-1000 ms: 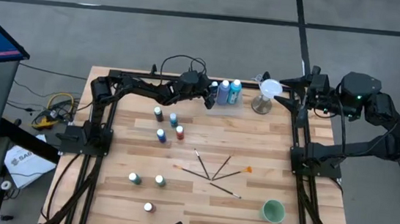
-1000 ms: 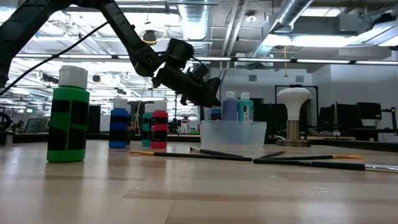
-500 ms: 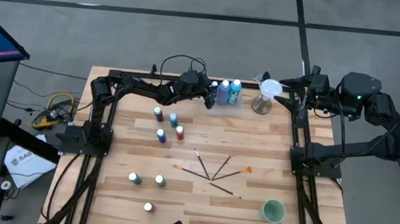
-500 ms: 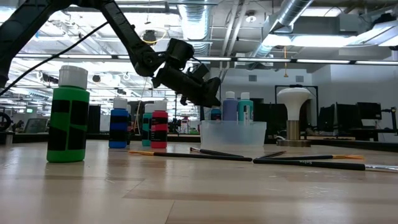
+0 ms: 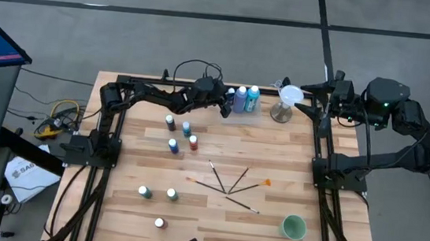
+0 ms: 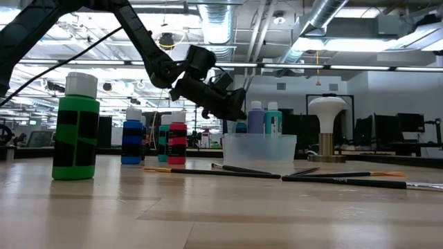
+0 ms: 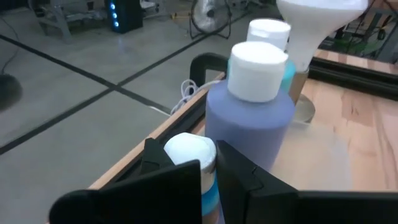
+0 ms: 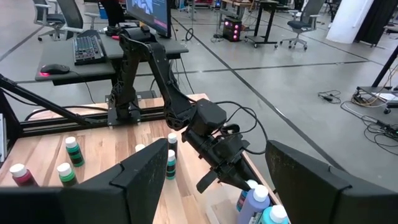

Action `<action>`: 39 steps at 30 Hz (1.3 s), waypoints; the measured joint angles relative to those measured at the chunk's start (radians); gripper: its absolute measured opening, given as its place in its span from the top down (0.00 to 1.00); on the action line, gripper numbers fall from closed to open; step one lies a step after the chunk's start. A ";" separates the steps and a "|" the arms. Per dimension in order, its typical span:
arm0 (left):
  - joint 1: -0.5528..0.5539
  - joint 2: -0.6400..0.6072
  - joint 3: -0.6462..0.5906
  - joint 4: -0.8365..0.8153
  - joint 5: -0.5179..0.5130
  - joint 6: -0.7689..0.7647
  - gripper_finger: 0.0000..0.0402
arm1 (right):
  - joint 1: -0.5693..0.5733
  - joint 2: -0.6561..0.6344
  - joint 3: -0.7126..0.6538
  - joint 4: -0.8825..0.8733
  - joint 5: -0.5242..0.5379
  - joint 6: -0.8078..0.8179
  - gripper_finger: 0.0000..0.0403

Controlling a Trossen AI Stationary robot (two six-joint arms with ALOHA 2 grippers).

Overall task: Pick & Place Paint Supplies
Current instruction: Put the top blue paint bottle into the transparent bin

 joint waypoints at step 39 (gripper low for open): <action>-0.004 0.017 -0.031 0.017 0.024 -0.024 0.96 | 0.000 0.000 0.000 0.036 0.000 -0.015 0.34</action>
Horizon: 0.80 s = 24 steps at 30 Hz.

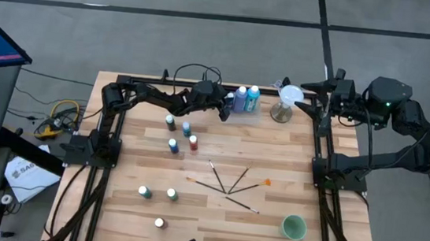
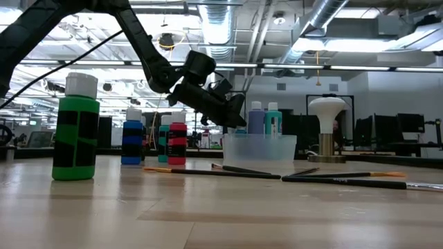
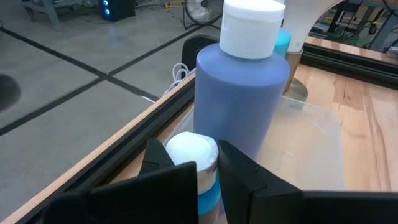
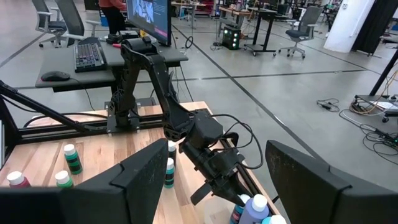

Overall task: Pick & Place Paint Supplies
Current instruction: Put the top blue paint bottle into the transparent bin, then put the black paint bottle into the transparent bin

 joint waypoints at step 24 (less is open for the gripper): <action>-0.018 -0.238 0.000 -0.230 0.007 -0.001 0.47 | 0.000 0.000 0.000 0.033 0.000 -0.011 0.34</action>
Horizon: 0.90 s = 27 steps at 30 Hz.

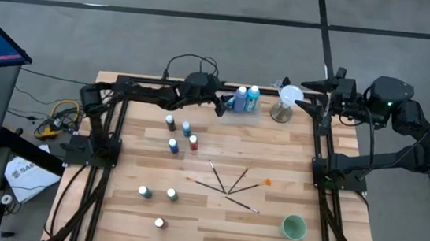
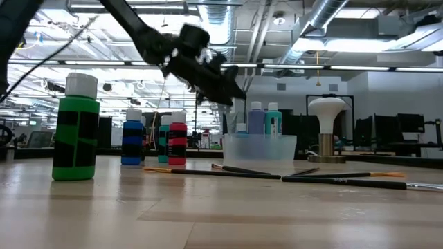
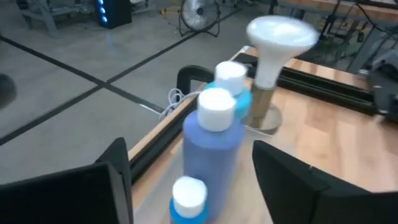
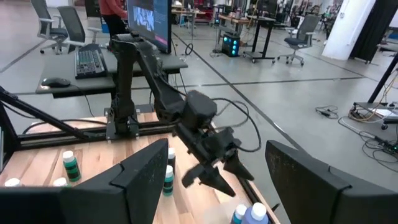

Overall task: Pick & Place Paint Supplies
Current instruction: Put the black paint bottle into the transparent bin

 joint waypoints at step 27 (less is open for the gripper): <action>-0.186 -0.692 0.000 -1.185 -0.281 -0.323 0.37 | 0.000 0.000 0.000 -0.010 0.000 0.011 0.34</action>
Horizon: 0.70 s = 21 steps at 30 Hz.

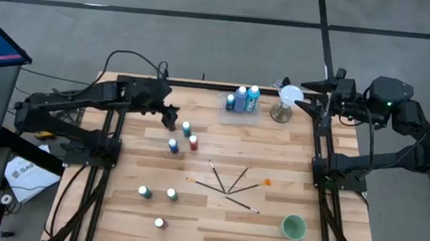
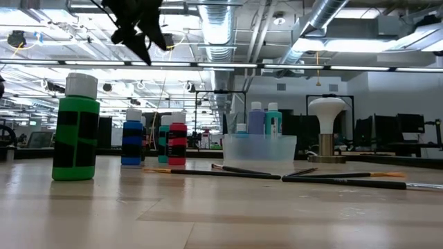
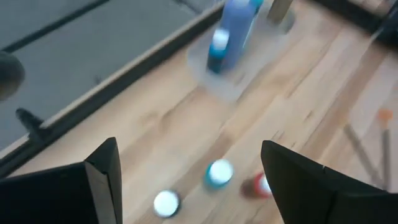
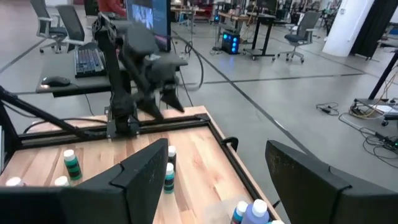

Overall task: Pick & Place Paint Supplies
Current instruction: Put the black paint bottle into the transparent bin

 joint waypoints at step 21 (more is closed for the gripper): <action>0.145 0.285 -0.001 -0.197 0.188 0.094 0.37 | 0.000 0.002 0.000 0.029 0.000 0.000 0.34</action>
